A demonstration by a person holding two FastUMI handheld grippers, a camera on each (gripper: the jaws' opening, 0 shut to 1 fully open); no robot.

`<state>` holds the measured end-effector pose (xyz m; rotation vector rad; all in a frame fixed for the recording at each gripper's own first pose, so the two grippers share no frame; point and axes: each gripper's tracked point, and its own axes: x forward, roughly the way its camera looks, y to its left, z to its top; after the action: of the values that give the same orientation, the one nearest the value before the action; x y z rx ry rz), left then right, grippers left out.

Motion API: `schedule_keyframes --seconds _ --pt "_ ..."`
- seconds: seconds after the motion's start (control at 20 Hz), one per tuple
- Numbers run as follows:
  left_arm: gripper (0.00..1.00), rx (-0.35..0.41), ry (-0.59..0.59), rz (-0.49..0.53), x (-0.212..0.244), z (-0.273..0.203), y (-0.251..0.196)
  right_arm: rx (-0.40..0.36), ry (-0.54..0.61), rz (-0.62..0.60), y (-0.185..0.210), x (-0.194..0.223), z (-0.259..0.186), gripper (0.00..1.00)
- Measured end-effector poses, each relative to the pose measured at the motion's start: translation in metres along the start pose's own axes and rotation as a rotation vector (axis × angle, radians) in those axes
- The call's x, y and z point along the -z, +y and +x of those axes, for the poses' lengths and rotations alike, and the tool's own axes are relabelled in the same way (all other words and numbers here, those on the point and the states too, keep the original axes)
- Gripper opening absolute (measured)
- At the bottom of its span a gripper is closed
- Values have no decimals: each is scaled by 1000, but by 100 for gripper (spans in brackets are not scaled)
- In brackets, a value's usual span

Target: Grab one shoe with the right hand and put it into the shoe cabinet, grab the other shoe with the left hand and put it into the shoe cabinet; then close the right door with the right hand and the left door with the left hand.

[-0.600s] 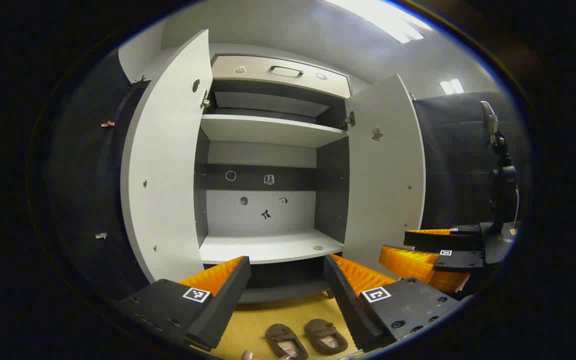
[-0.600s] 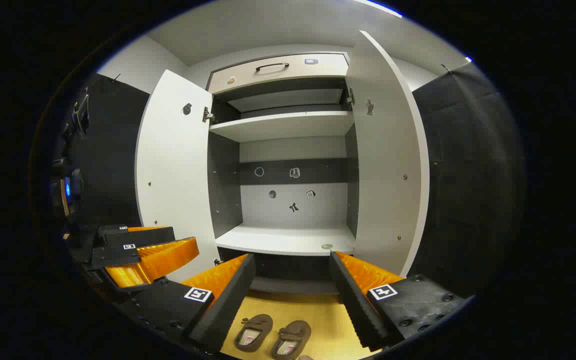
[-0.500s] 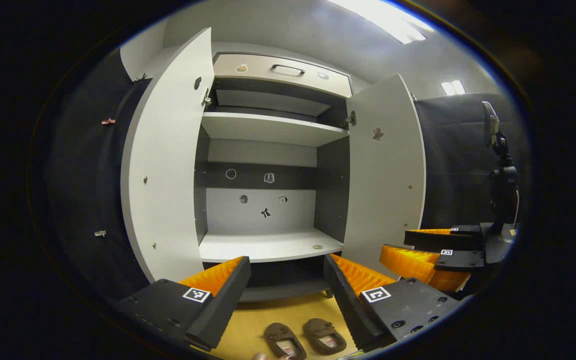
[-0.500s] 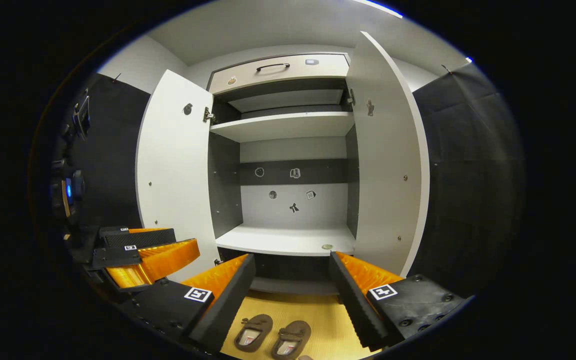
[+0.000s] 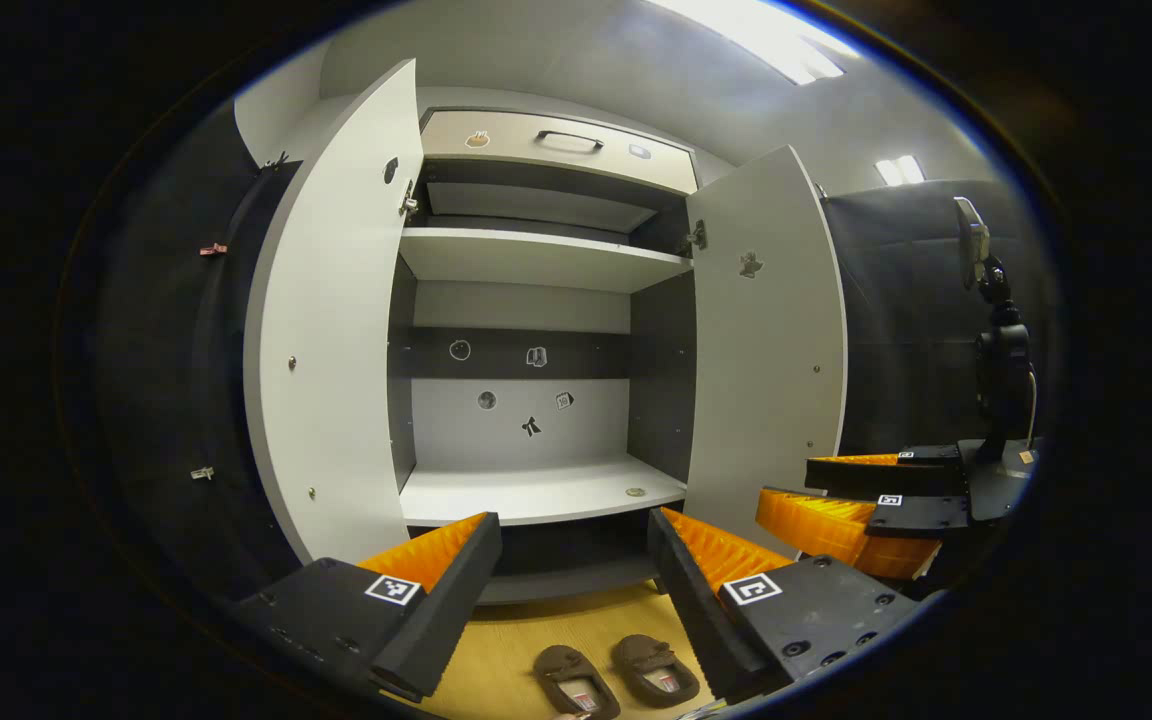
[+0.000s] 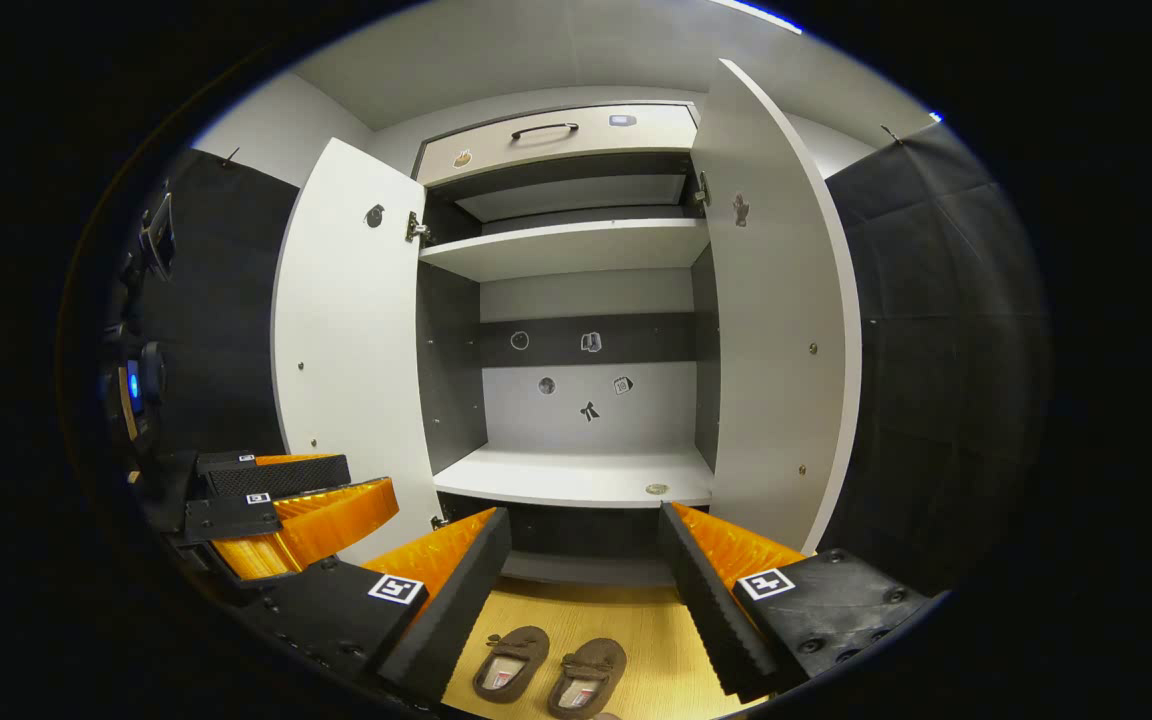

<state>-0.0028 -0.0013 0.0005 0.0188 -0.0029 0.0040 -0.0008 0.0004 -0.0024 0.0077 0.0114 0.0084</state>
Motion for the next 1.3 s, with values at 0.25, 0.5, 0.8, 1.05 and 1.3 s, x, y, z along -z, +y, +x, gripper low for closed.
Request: schedule_keyframes --seconds 0.25,0.5,0.8,1.05,1.3 --pt "94 -12 5 -7 2 -2 5 6 1 1 0 3 1 98" --pt "94 -12 14 -33 8 -1 8 8 36 0 2 19 3 98" --pt "94 -7 16 -60 34 7 21 -2 163 14 12 89 11 98" --pt "94 -38 40 -61 70 21 37 -31 322 67 17 185 20 98" --pt "95 -54 84 -47 118 35 44 -15 444 117 9 285 28 99"
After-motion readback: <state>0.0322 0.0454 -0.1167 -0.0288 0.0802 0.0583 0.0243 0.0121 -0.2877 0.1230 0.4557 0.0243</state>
